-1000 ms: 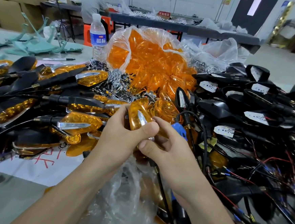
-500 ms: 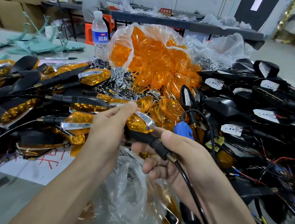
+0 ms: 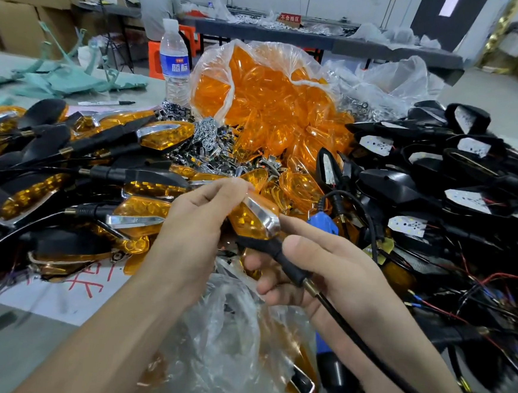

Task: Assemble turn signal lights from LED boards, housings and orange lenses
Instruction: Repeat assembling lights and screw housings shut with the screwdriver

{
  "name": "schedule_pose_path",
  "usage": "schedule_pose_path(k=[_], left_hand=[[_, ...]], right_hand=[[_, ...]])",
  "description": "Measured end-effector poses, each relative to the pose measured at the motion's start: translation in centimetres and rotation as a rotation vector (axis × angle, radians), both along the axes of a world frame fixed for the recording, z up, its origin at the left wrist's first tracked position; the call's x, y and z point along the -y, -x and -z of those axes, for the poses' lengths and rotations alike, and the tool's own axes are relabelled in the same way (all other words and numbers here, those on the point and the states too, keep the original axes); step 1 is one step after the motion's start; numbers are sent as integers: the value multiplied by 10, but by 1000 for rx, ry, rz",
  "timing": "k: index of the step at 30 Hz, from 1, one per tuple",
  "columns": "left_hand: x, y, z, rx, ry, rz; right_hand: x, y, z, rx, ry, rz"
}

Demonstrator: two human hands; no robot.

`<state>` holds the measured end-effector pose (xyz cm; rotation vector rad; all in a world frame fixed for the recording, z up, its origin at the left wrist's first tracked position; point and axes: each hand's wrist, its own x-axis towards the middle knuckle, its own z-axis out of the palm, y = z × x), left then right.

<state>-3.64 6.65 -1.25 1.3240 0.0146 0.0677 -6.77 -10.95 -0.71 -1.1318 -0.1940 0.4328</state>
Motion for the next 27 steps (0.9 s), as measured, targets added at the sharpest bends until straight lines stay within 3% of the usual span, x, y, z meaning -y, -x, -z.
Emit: schedule_pose_path(k=[6, 7, 13, 22, 27], left_hand=[[-5, -2, 2, 223, -118, 231], [-6, -2, 2, 229, -103, 253], [-10, 0, 1, 167, 61, 376], [-7, 4, 1, 240, 66, 334], [-4, 5, 1, 266, -16, 237]], right_hand=[[7, 4, -1, 344, 649, 163], [6, 4, 0, 401, 680, 220], [10, 3, 1, 618, 632, 384], [19, -5, 13, 634, 486, 341], [20, -7, 13, 646, 519, 320]])
